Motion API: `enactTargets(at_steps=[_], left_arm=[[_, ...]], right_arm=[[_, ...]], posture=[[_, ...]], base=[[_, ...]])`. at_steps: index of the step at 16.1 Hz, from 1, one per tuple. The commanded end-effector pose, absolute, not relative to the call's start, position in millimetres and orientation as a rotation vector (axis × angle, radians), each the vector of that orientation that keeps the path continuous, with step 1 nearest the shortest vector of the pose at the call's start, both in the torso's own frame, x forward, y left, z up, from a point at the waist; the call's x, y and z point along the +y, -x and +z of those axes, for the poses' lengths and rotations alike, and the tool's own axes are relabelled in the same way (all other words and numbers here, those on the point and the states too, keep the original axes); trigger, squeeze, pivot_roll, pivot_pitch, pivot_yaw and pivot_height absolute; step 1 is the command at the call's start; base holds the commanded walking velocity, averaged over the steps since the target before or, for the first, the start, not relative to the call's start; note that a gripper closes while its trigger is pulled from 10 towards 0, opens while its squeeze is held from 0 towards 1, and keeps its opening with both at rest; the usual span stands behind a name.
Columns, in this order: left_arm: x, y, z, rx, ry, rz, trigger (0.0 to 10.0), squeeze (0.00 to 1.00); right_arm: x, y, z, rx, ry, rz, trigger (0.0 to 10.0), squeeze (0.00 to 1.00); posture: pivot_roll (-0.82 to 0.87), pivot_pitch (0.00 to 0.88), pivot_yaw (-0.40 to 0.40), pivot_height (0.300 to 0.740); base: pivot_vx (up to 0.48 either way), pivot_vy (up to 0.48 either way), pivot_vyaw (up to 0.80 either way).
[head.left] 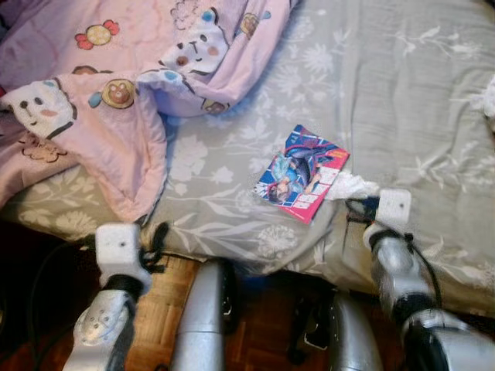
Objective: Clean up the room
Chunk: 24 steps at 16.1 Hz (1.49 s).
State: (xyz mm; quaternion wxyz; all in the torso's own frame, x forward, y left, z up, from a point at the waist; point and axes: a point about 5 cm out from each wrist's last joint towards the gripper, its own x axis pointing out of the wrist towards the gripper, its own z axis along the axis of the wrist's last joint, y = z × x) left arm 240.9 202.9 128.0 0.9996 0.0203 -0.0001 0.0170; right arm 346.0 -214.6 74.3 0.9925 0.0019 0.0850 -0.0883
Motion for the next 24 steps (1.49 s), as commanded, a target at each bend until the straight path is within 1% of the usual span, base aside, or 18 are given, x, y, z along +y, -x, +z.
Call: enactTargets(at_steps=[1, 2, 6, 7, 9, 11, 12, 14, 15, 16, 18, 23, 24], left_arm=[[211, -239, 116, 0.035, -0.078, 0.042, 10.0, 0.00], [214, -238, 113, 0.036, -0.091, 0.041, 10.0, 0.00], [222, -241, 102, 0.030, -0.133, 0.030, 10.0, 0.00], [218, -251, 103, -0.002, -0.153, 0.005, 10.0, 0.00], [213, -261, 103, -0.021, -0.140, -0.005, 10.0, 0.00], [208, -274, 99, -0.034, -0.139, -0.021, 10.0, 0.00], [206, -276, 97, -0.036, -0.150, -0.027, 10.0, 0.00], [195, -280, 95, -0.041, -0.161, -0.066, 10.0, 0.00], [191, -284, 92, -0.041, -0.150, -0.070, 10.0, 0.00], [189, -291, 89, -0.038, -0.147, -0.071, 10.0, 0.00], [192, -294, 76, -0.002, -0.140, -0.063, 10.0, 0.00], [201, -286, 39, 0.142, -0.143, -0.041, 10.0, 0.00], [202, -283, 28, 0.198, -0.142, -0.042, 10.0, 0.00]], right_arm=[[-219, -329, 55, 0.190, 0.010, -0.178, 4.5, 0.00], [-223, -321, 52, 0.164, 0.009, -0.177, 10.0, 0.00], [-246, -290, 45, 0.099, 0.009, -0.264, 10.0, 0.00], [-259, -273, 46, 0.050, -0.029, -0.351, 10.0, 0.00], [-256, -268, 44, 0.040, -0.042, -0.345, 10.0, 0.00], [-247, -267, 37, 0.066, -0.076, -0.335, 10.0, 0.00], [-243, -267, 30, 0.106, -0.099, -0.334, 10.0, 0.00], [-237, -265, 24, 0.122, -0.182, -0.371, 10.0, 0.00], [-233, -266, 24, 0.124, -0.186, -0.360, 10.0, 0.00], [-230, -268, 21, 0.157, -0.192, -0.360, 10.0, 0.00], [-226, -266, 8, 0.229, -0.180, -0.335, 10.0, 0.00], [-228, -251, -18, 0.394, -0.166, -0.328, 10.0, 0.00], [-229, -247, -23, 0.431, -0.154, -0.327, 10.0, 0.00]], posture=[[0.25, 0.430, 0.006, 0.633], [0.24, 0.411, 0.002, 0.633], [0.18, 0.332, -0.017, 0.633], [0.15, 0.272, -0.026, 0.633], [0.13, 0.230, -0.028, 0.633], [0.12, 0.195, -0.033, 0.633], [0.11, 0.169, -0.034, 0.633], [0.09, 0.129, -0.033, 0.633], [0.09, 0.114, -0.030, 0.633], [0.09, 0.102, -0.034, 0.648], [0.09, 0.075, -0.034, 0.678], [0.09, 0.013, -0.030, 0.740], [0.09, 0.002, -0.029, 0.740]], base=[[0.000, 0.000, 0.00], [0.000, 0.000, 0.00], [0.000, 0.000, 0.00], [0.000, 0.000, 0.00], [0.000, 0.000, 0.00], [0.000, 0.000, 0.00], [0.000, 0.000, 0.00], [0.000, 0.000, 0.00], [0.000, 0.000, 0.00], [0.000, 0.000, 0.00], [0.000, 0.000, 0.00], [0.000, 0.000, 0.00], [0.000, 0.000, 0.00]])
